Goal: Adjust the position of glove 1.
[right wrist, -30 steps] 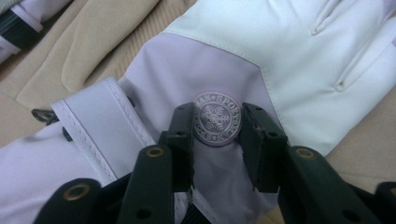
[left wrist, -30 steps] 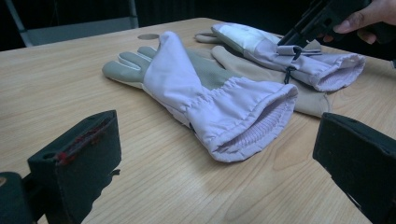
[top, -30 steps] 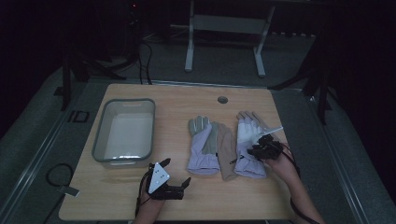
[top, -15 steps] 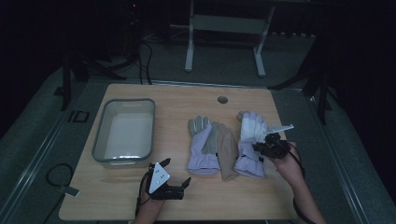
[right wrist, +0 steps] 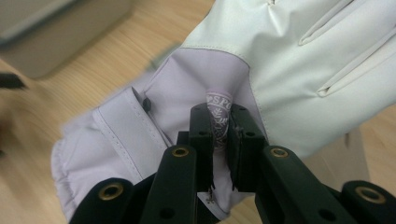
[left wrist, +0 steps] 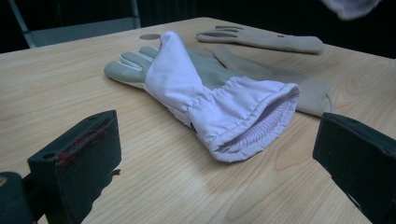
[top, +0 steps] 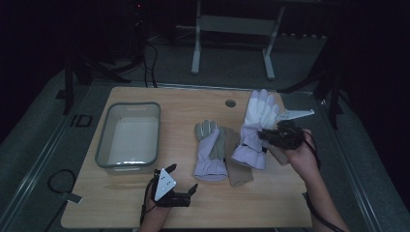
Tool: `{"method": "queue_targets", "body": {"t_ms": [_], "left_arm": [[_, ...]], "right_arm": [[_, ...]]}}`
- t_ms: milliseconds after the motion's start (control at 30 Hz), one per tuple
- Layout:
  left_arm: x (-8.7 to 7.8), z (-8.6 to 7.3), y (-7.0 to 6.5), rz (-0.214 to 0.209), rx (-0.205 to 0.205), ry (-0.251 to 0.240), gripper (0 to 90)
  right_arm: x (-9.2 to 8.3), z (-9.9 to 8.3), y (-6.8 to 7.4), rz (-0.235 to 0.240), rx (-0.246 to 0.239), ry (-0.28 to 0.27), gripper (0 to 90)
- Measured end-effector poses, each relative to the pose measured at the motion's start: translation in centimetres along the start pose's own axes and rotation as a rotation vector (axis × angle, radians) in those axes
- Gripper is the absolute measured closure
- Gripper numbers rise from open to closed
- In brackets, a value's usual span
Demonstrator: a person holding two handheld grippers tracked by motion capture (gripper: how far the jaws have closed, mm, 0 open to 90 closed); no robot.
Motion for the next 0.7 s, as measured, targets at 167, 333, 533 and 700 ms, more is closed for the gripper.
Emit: {"method": "queue_targets", "body": {"t_ms": [167, 333, 533, 700], "left_arm": [[-0.1, 0.0, 0.0, -0.003, -0.001, -0.003, 1.1], [0.0, 0.1, 0.0, -0.007, -0.012, -0.007, 1.1], [-0.1, 0.0, 0.0, -0.008, -0.007, -0.007, 1.1], [-0.1, 0.0, 0.0, -0.010, -0.008, -0.008, 1.1]], "right_arm": [[0.7, 2.8, 2.8, 0.022, -0.050, -0.002, 81.3], [3.0, 4.3, 6.0, 0.085, -0.091, 0.031, 81.2], [5.8, 3.5, 7.6, 0.112, -0.120, 0.095, 81.2], [9.2, 2.1, 7.9, 0.124, -0.103, 0.154, 81.1]]}}
Point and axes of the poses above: each handheld gripper's, and its own axes: x roughly forward along the jaws, z roughly out of its top, y roughly to its left, the point moved 10 cm from there along x, roughly forward along the jaws, and after that the axes turned 4 degrees about z, right-handed, at the moved point
